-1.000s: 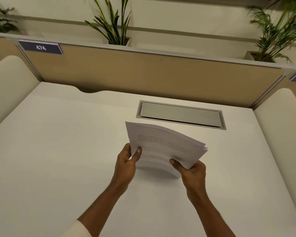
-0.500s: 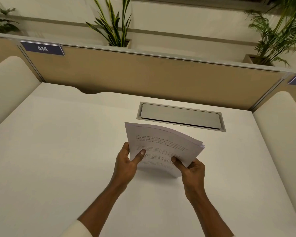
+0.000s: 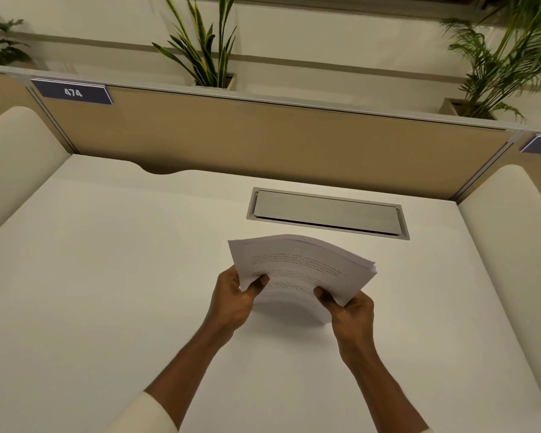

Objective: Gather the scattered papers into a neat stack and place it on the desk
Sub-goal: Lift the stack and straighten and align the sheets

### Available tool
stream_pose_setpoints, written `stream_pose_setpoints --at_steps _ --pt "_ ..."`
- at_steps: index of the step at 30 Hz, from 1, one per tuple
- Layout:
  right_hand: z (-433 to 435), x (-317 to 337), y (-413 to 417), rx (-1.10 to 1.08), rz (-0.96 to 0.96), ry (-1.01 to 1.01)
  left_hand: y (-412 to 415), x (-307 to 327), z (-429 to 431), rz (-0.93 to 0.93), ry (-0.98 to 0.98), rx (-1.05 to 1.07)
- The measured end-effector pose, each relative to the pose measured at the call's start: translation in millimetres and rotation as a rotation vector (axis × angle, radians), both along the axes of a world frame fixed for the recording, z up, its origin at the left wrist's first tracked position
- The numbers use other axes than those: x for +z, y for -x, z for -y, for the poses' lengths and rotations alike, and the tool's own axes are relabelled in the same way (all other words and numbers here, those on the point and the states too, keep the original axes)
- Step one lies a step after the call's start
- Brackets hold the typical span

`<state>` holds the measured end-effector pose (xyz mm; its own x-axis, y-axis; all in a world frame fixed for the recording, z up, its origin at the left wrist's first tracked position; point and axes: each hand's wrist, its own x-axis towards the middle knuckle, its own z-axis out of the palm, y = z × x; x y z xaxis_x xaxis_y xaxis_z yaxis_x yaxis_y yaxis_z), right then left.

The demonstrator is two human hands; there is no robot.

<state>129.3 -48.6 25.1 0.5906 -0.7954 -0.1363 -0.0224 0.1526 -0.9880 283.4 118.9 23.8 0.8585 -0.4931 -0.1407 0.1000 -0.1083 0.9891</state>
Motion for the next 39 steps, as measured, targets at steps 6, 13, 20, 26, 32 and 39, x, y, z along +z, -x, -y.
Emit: stream_pose_setpoints --at_steps 6,13,20,26,32,39 --pt "-5 -6 -5 -0.025 -0.028 0.026 13 -7 9 -0.014 0.042 0.143" --pt "-9 -12 -9 0.008 -0.059 0.023 15 -11 12 -0.034 0.058 0.180" --pt "-8 -19 -12 0.004 -0.099 0.004 16 -18 14 -0.079 0.019 0.164" --pt "4 -16 -5 0.071 -0.183 0.035 8 -14 0 0.082 -0.133 0.040" --pt "15 -7 19 0.270 -0.236 -0.132 2 -18 -22 -0.135 -0.068 -0.095" --pt "0 -25 49 0.326 -0.139 -0.482 22 -35 -23 -0.348 -0.019 0.185"
